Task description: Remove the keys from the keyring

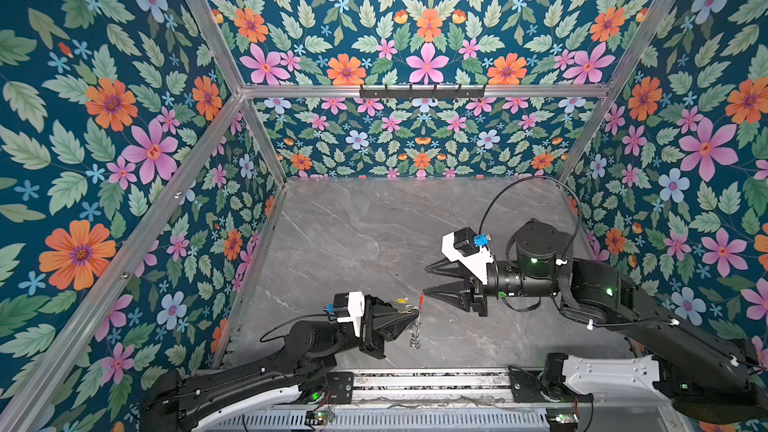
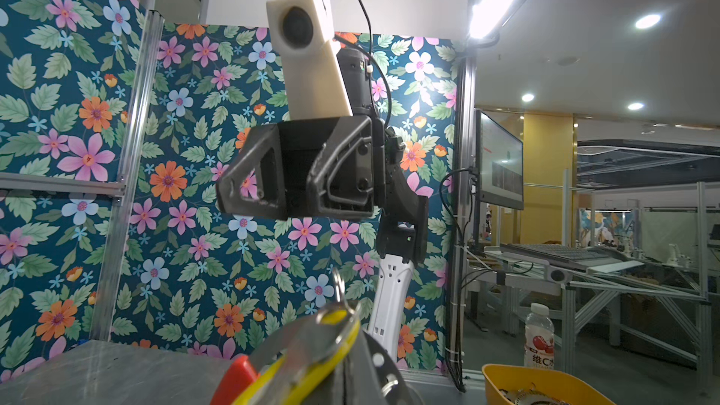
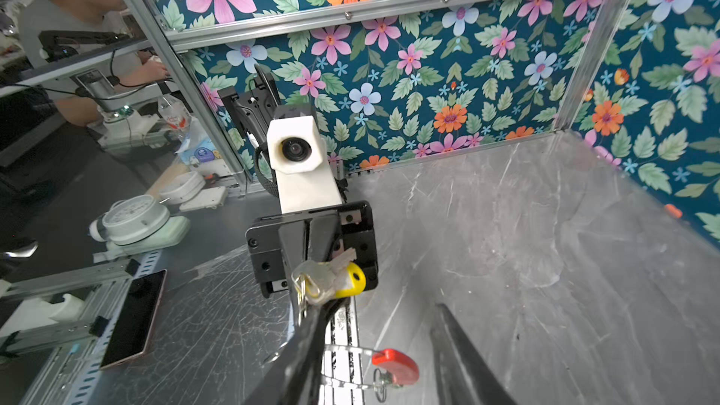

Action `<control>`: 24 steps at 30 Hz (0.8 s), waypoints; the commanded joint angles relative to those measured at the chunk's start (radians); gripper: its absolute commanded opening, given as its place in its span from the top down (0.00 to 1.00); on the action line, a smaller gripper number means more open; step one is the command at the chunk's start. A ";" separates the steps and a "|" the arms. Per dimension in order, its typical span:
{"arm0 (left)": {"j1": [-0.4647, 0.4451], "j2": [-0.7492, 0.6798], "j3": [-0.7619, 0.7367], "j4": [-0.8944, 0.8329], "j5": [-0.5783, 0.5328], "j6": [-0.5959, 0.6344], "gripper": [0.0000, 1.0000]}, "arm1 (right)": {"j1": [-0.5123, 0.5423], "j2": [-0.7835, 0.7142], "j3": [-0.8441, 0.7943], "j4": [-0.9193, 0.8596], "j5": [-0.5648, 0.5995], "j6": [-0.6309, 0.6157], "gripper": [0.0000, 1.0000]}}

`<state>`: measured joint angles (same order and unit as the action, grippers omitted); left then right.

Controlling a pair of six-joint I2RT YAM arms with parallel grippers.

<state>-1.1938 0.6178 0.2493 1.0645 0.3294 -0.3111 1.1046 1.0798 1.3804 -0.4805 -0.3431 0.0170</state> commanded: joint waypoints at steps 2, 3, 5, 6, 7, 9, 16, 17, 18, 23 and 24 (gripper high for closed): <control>0.000 -0.002 0.005 0.014 -0.030 0.008 1.00 | 0.001 -0.034 -0.088 0.172 -0.069 0.097 0.60; 0.000 -0.004 0.005 0.006 -0.037 0.010 1.00 | 0.001 -0.039 -0.103 0.185 -0.096 0.097 0.62; 0.000 -0.009 0.002 0.000 -0.043 0.011 1.00 | 0.001 -0.039 -0.116 0.190 -0.141 0.094 0.62; 0.000 -0.011 0.001 -0.001 -0.046 0.011 1.00 | 0.001 -0.033 -0.113 0.184 -0.156 0.090 0.63; -0.001 -0.011 0.000 -0.001 -0.047 0.011 1.00 | 0.001 -0.027 -0.111 0.176 -0.169 0.087 0.63; 0.000 -0.013 0.002 -0.002 -0.049 0.012 1.00 | 0.001 -0.013 -0.108 0.170 -0.184 0.087 0.63; 0.000 -0.028 -0.008 -0.003 -0.060 0.017 1.00 | 0.001 -0.001 -0.121 0.165 -0.185 0.090 0.69; 0.000 -0.031 -0.008 -0.005 -0.062 0.018 1.00 | 0.001 -0.004 -0.125 0.167 -0.184 0.092 0.70; 0.000 -0.033 -0.008 -0.007 -0.064 0.018 1.00 | 0.001 -0.007 -0.128 0.169 -0.186 0.093 0.71; 0.000 -0.039 -0.013 -0.011 -0.066 0.020 1.00 | 0.001 -0.011 -0.139 0.167 -0.192 0.101 0.73; 0.000 -0.039 -0.012 -0.011 -0.064 0.021 1.00 | 0.001 -0.008 -0.139 0.168 -0.192 0.102 0.74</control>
<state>-1.1938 0.5819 0.2379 1.0321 0.2665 -0.3035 1.1049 1.0714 1.2442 -0.3397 -0.5236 0.1047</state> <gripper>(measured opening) 0.050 0.265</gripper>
